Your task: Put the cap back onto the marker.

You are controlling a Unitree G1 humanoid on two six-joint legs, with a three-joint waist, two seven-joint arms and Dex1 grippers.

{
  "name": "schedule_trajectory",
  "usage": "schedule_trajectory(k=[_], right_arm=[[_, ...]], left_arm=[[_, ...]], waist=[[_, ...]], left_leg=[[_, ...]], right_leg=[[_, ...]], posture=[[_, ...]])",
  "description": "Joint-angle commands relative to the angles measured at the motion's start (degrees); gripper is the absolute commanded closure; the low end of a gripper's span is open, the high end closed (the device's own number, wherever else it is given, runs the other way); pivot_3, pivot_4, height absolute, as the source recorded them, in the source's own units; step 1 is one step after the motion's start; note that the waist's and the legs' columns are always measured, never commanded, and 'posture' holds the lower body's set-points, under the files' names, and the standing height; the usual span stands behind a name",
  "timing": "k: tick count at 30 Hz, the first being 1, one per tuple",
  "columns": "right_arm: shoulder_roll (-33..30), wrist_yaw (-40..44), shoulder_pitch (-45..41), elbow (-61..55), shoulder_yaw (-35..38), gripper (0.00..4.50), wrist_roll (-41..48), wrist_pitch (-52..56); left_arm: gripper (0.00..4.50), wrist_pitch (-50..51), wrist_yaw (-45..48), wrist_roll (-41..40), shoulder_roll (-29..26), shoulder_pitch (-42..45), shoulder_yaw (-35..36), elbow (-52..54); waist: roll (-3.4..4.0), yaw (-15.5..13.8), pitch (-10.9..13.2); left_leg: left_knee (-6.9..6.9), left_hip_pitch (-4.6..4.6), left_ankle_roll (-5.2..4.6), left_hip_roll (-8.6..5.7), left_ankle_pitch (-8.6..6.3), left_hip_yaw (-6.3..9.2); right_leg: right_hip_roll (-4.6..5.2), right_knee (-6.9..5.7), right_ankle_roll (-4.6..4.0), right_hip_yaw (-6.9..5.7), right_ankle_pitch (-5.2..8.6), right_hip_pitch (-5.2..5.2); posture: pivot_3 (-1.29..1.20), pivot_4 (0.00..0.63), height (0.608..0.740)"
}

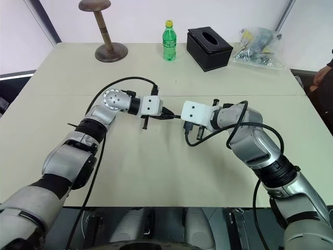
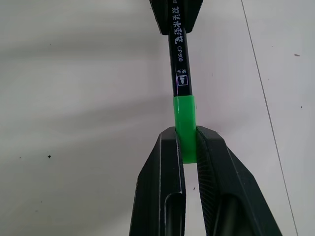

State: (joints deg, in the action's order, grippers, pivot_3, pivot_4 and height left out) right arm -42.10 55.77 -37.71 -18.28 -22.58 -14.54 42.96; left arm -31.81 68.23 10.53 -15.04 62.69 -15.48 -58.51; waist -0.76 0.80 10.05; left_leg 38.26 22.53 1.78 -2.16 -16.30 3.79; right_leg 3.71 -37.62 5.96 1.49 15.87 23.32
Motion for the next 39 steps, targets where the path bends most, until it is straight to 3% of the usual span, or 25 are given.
schedule_trajectory(k=[1,5,16,21,31,39], right_arm=[[1.0,0.0,-0.8,-3.4,0.5,3.57,1.2,-2.8],[-1.0,0.6,0.5,-3.8,0.7,1.71,0.9,-3.1],[-6.3,0.3,6.6,-10.1,7.5,1.71,4.1,0.3],[-5.0,-3.9,11.6,-15.0,13.2,1.71,5.1,5.2],[-0.6,-10.3,16.5,-20.5,13.2,1.71,7.0,10.7],[1.6,-13.1,15.2,-19.6,10.5,1.71,8.4,11.4]], left_arm=[[4.50,-1.4,-0.1,-2.3,2.9,0.5,0.2,2.4],[4.50,-1.1,0.2,-2.3,2.0,-0.3,0.2,3.4],[4.50,4.5,0.7,-3.0,-2.7,-6.3,0.3,11.2],[4.50,14.9,-5.0,-3.6,-4.5,-11.0,2.3,20.4],[4.50,60.9,-17.9,-7.1,-6.0,-31.3,8.5,64.1],[4.50,91.8,-28.2,-9.2,-6.2,-37.6,13.5,81.7]], waist=[[0.00,0.0,0.0],[-0.01,-0.1,0.0],[0.00,-0.2,0.0],[0.00,-0.1,0.0],[0.01,0.1,0.0],[0.00,-0.1,0.0]], left_leg=[[0.00,0.00,0.00,0.00,0.00,0.00],[0.01,0.05,0.00,0.00,0.00,0.01],[-0.01,0.04,0.00,0.02,0.00,0.02],[-0.02,0.05,0.00,0.05,0.00,0.03],[-0.02,0.01,0.02,0.14,0.01,0.05],[-0.01,-0.05,0.03,0.11,0.01,0.10]], right_leg=[[0.00,0.00,0.00,0.00,0.00,0.00],[0.03,0.01,0.00,-0.01,0.00,0.01],[0.01,-0.01,-0.01,-0.01,0.00,0.04],[0.04,-0.01,-0.01,0.00,0.00,0.04],[0.02,-0.11,-0.01,0.05,0.00,0.05],[0.06,-0.17,-0.01,0.03,0.01,-0.01]], posture=[[0.00,0.150,0.740],[0.00,0.150,0.740],[0.00,0.150,0.740],[0.00,0.150,0.740],[0.00,0.150,0.740],[0.00,0.150,0.740]])
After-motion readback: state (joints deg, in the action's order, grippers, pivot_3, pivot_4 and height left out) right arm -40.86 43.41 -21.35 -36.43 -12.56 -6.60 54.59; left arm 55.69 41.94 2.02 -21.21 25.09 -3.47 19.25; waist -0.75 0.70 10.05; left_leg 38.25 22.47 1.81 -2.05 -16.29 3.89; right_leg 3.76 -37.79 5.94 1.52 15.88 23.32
